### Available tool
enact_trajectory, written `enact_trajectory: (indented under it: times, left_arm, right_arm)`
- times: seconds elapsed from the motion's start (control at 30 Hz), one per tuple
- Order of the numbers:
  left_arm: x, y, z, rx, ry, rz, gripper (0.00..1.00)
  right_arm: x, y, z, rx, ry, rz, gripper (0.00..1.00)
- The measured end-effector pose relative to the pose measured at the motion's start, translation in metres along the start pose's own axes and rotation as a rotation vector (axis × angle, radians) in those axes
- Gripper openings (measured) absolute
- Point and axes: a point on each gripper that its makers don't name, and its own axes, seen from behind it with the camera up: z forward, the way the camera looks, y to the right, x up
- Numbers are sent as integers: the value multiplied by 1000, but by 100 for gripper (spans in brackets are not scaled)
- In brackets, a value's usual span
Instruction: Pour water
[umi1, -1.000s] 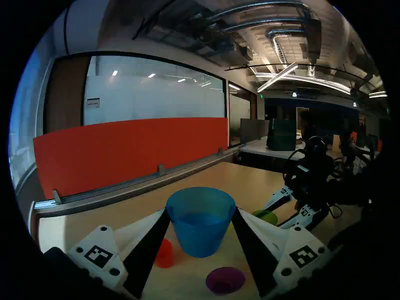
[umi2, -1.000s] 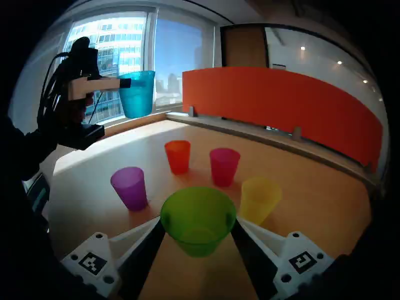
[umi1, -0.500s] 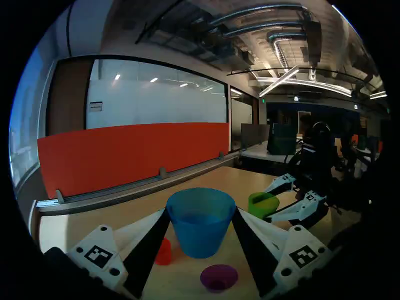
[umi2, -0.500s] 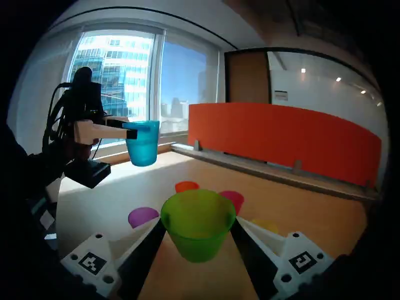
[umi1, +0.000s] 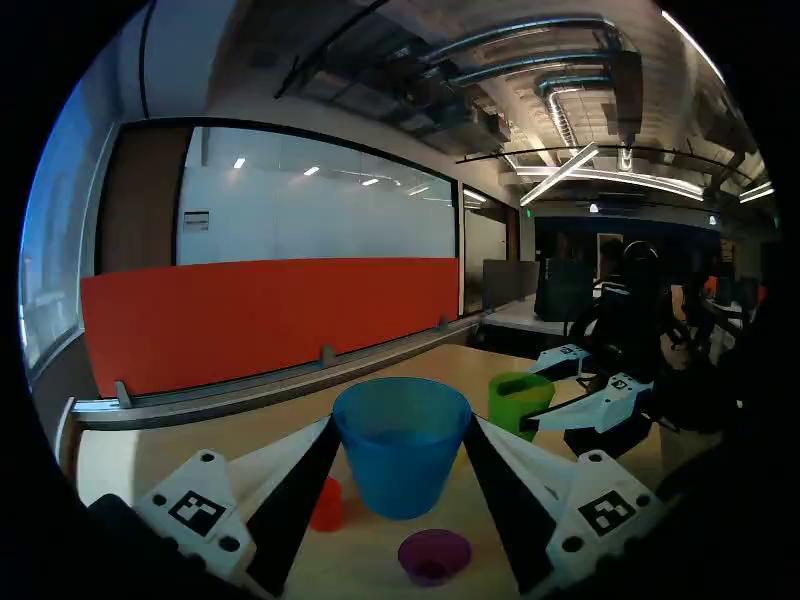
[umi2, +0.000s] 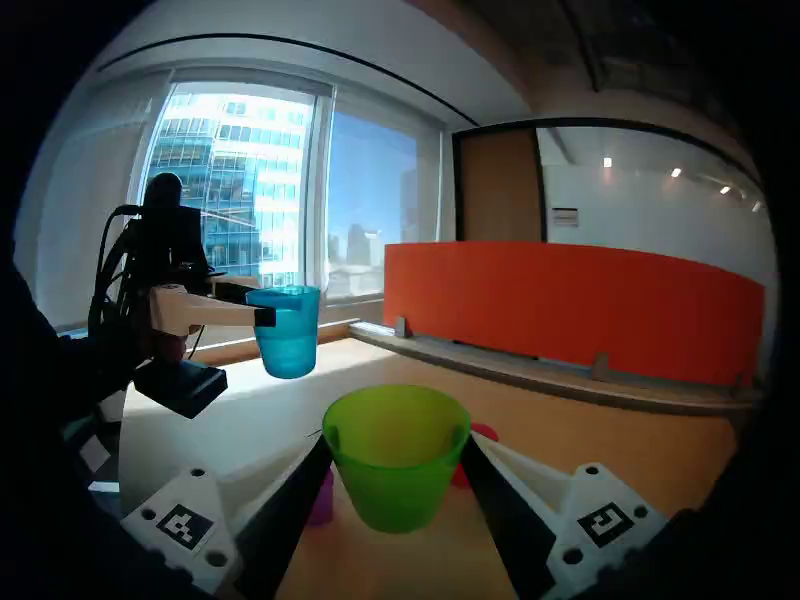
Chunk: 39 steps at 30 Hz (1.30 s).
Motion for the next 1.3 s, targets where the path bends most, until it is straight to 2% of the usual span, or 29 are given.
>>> enact_trajectory:
  times: [0.67,1.3]
  left_arm:
    - [3,4,-4,9,32,42,86]
    - [20,4,-10,63,52,176,87]
  right_arm:
    - [16,-7,7,32,24,-35,91]
    - [34,-23,19,79,54,-55,90]
